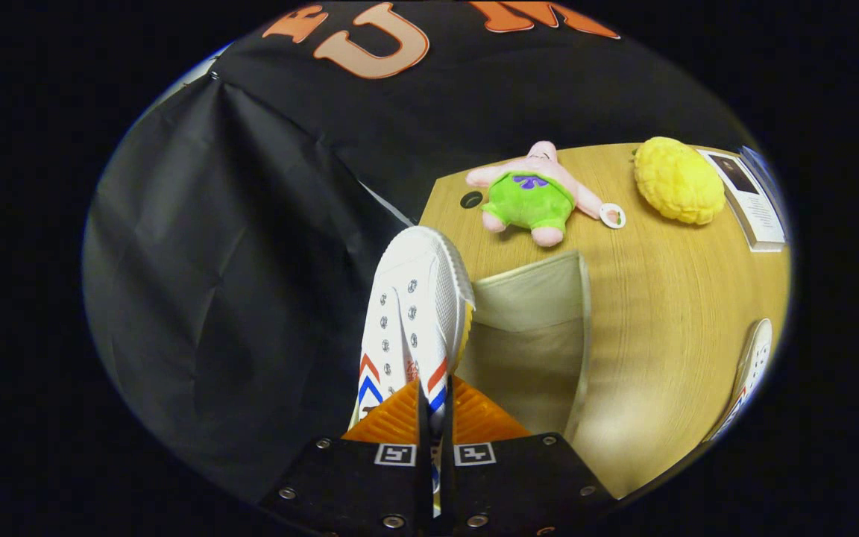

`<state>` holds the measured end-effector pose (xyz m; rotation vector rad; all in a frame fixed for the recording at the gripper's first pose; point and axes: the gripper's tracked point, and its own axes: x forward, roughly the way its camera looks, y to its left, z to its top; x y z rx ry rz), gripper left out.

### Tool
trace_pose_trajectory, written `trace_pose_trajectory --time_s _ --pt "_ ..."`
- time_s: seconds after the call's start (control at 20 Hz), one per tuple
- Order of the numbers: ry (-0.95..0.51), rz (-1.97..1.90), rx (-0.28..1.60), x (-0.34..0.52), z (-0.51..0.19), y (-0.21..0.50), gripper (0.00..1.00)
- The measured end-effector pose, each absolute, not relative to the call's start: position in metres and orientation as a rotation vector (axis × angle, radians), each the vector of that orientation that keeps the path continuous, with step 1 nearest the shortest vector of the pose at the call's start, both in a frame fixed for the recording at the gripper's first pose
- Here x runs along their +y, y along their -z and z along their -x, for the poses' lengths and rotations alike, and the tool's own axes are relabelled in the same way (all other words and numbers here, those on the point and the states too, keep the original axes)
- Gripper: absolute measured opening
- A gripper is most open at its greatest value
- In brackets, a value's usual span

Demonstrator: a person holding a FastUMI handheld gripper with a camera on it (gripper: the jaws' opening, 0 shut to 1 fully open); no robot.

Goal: Open the storage box then place both shoes into the box .Put the left shoe in first, then the right shoe, with the right side of both shoes facing outward in a uniform manner.

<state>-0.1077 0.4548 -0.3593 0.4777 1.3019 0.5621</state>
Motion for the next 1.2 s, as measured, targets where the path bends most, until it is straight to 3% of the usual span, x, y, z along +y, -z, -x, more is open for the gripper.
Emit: trace_pose_trajectory --time_s 0.25,0.35,0.4,0.6,0.65,0.85,1.2 --pt "-0.547 -0.423 1.337 0.476 0.118 0.364 0.05" --pt "-0.587 -0.454 1.388 0.48 0.127 0.366 0.1" --pt "-0.633 -0.494 1.422 0.486 0.133 0.361 0.14" --pt "-0.69 -0.541 1.378 0.48 0.128 0.336 0.65" --pt "-0.688 -0.525 1.359 0.472 0.128 0.334 0.71" --pt "-0.656 -0.54 1.282 0.43 0.114 0.318 0.87" --pt "-0.467 -0.457 1.138 0.299 0.09 0.323 0.96"
